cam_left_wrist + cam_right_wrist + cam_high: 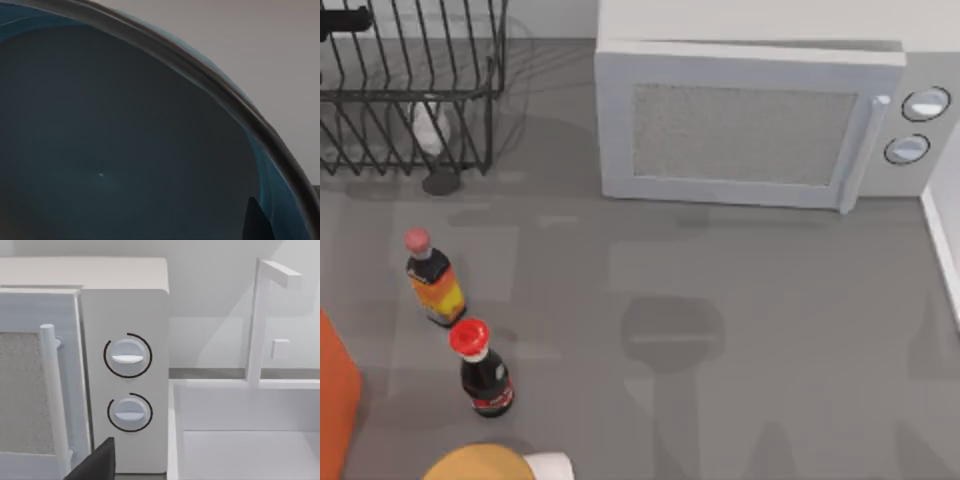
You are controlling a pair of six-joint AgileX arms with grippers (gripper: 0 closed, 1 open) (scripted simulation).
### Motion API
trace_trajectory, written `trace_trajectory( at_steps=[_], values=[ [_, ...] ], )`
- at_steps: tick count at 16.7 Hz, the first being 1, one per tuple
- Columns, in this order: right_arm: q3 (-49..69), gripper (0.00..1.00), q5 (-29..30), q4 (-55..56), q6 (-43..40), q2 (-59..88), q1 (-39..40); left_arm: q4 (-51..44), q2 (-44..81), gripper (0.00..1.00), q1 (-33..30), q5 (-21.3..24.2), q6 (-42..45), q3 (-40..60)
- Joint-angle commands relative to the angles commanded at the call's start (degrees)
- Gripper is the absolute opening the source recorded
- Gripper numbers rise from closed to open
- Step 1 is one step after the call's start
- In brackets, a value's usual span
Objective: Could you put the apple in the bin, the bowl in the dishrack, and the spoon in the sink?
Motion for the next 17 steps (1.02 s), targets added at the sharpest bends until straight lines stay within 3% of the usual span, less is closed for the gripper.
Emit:
trace_trajectory(
  at_steps=[3,16,17],
  values=[
    [0.0,1.0,0.0,0.0,0.0,0.0,0.0,0.0,0.0,0.0,0.0,0.0,0.0,0.0],
    [0.0,1.0,0.0,0.0,0.0,0.0,0.0,0.0,0.0,0.98,0.0,0.0,0.0,0.0],
    [0.0,1.0,0.0,0.0,0.0,0.0,0.0,0.0,0.0,1.0,0.0,0.0,0.0,0.0]
  ],
)
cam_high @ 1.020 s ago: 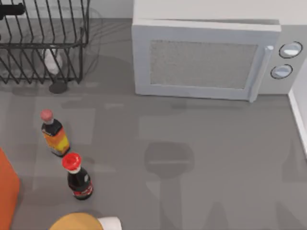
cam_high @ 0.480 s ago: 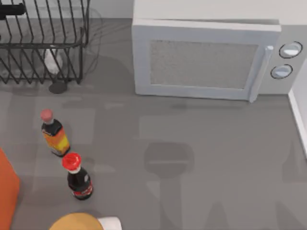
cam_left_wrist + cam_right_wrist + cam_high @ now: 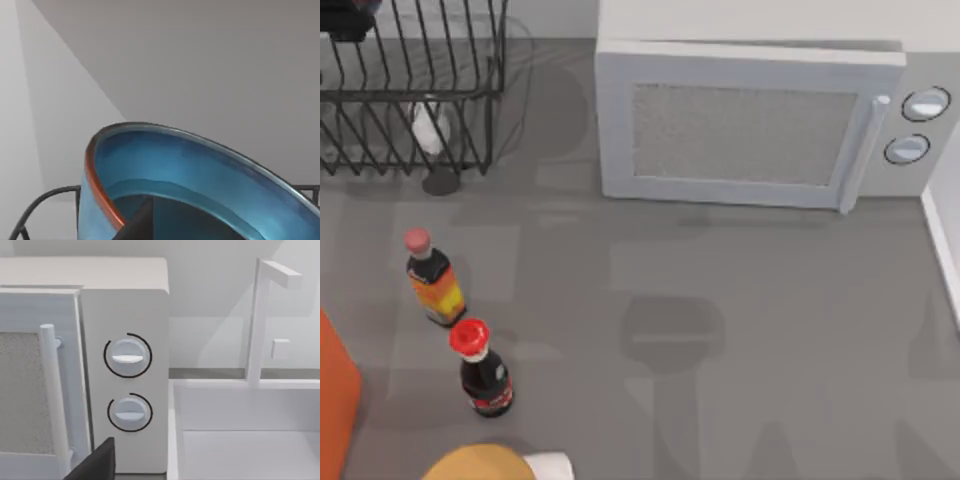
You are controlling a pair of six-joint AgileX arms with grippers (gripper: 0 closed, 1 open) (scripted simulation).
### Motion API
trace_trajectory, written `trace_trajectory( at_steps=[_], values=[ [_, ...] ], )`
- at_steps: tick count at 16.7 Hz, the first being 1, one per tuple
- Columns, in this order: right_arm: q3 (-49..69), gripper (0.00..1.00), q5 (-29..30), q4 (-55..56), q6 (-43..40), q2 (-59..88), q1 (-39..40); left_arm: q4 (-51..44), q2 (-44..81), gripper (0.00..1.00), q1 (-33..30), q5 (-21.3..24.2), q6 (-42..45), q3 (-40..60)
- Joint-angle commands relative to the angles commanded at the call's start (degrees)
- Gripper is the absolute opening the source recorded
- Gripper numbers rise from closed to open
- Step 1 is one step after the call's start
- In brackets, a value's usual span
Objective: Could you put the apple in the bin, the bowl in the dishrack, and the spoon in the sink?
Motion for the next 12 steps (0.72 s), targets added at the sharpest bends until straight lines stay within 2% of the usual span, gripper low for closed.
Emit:
trace_trajectory(
  at_steps=[12],
  values=[
    [0.0,1.0,0.0,0.0,0.0,0.0,0.0,-1.88,-3.36,1.0,-0.09,-0.18,0.22,-2.04]
  ],
)
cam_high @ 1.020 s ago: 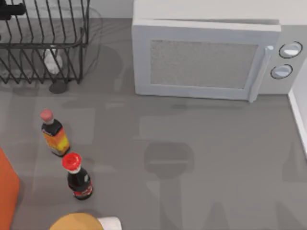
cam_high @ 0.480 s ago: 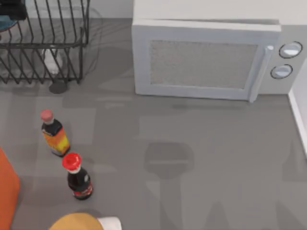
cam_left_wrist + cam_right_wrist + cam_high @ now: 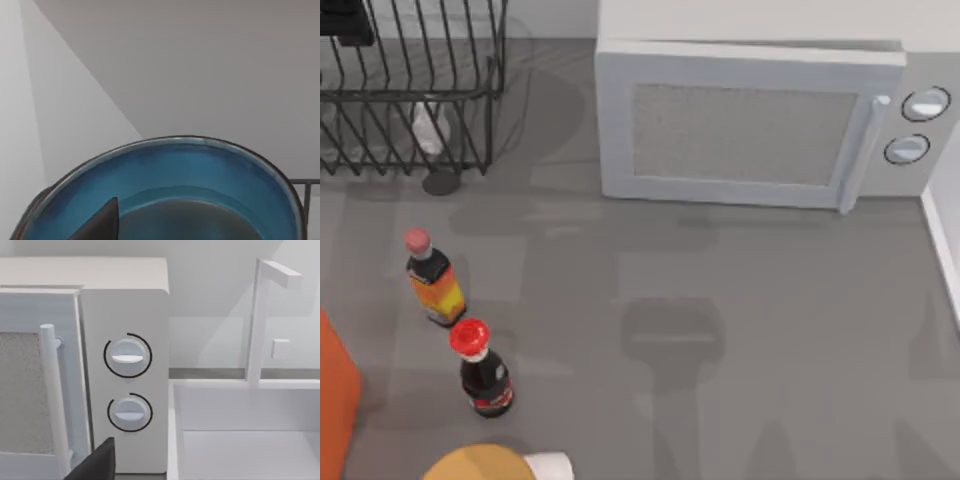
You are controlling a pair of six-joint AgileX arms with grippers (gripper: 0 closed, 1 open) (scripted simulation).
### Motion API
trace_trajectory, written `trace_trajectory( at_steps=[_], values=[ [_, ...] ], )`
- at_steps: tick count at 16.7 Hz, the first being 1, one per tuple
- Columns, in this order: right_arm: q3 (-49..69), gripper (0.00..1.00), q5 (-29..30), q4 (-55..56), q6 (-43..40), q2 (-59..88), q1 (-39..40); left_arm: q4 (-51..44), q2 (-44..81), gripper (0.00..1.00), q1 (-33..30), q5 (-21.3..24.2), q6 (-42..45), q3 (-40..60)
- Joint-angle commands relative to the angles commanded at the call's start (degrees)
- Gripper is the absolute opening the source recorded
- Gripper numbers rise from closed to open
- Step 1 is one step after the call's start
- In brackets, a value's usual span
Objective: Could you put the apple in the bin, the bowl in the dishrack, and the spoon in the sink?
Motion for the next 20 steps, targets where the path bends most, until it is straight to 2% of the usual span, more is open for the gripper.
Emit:
trace_trajectory(
  at_steps=[5,15,20],
  values=[
    [0.0,1.0,0.0,0.0,0.0,0.0,0.0,-7.82,-15.42,1.0,-0.55,-1.06,0.06,-8.69],
    [0.0,1.0,0.0,0.0,0.0,0.0,0.0,-31.19,-71.78,1.0,-2.53,-4.2,-1.85,-34.81],
    [0.0,1.0,0.0,0.0,0.0,0.0,0.0,-41.99,-91.81,1.0,-3.43,-5.48,-1.49,-46.8]
  ],
)
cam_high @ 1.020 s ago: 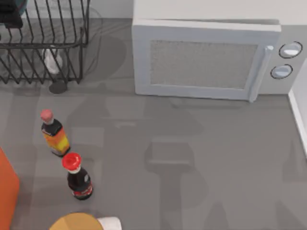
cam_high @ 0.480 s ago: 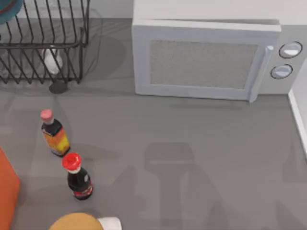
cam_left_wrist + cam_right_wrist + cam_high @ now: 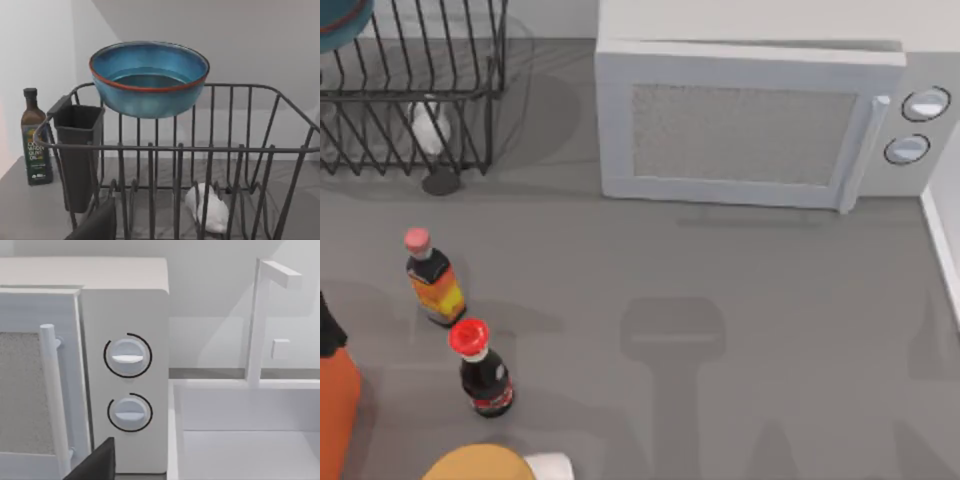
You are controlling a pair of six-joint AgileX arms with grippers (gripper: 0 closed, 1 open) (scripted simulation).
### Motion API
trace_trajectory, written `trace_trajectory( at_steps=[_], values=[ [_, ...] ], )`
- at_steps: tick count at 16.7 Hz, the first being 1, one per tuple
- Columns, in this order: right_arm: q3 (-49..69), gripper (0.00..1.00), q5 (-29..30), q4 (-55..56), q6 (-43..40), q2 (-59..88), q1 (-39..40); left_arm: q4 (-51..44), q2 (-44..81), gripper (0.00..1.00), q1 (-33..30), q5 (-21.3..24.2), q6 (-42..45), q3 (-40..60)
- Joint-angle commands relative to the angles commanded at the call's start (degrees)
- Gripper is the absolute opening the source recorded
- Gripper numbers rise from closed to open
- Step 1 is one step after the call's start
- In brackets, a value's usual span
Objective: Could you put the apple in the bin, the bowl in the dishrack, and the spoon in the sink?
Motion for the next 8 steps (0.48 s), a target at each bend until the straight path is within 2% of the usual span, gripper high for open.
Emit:
trace_trajectory(
  at_steps=[3,8],
  values=[
    [0.0,1.0,0.0,0.0,0.0,0.0,0.0,-3.38,-4.97,1.0,-0.28,-0.36,0.33,-3.74],
    [0.0,1.0,0.0,0.0,0.0,0.0,0.0,-3.7,-5.41,1.0,-0.3,-0.4,0.37,-4.09]
  ],
)
